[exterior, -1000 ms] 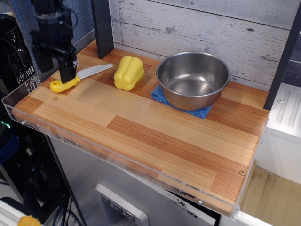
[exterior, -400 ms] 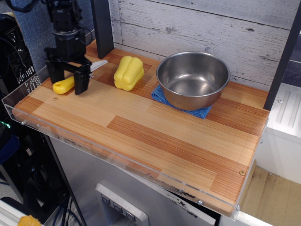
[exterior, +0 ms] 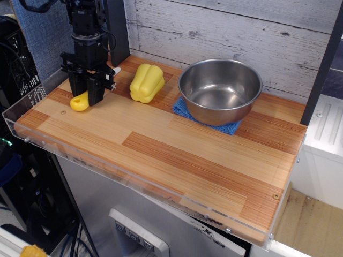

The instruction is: Move the knife from left side to right side

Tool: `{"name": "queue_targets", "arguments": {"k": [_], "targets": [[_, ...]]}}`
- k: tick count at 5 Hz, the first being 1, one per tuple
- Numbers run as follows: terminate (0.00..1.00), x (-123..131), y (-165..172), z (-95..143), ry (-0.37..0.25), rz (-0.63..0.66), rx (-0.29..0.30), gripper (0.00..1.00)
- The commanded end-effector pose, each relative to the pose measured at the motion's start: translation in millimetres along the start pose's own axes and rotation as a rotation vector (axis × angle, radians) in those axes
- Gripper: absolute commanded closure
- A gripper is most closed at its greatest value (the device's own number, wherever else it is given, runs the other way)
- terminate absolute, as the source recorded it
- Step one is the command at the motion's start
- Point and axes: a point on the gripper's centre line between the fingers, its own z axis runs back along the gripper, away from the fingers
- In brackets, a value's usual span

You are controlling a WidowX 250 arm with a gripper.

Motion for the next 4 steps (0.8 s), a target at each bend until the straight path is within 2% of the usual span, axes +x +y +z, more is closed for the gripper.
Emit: {"name": "queue_targets", "arguments": {"k": [1,2,3,4], "targets": [[0.00,-18,15,60,-0.065,0.154,0.079,1.00],[0.00,-27,19,109,-0.059,0.351,0.090,1.00],[0.00,-26,-14,158,-0.073,0.390,0.049,1.00],[0.00,-22,-58,185,-0.126,0.231,-0.023,1.00]]}}
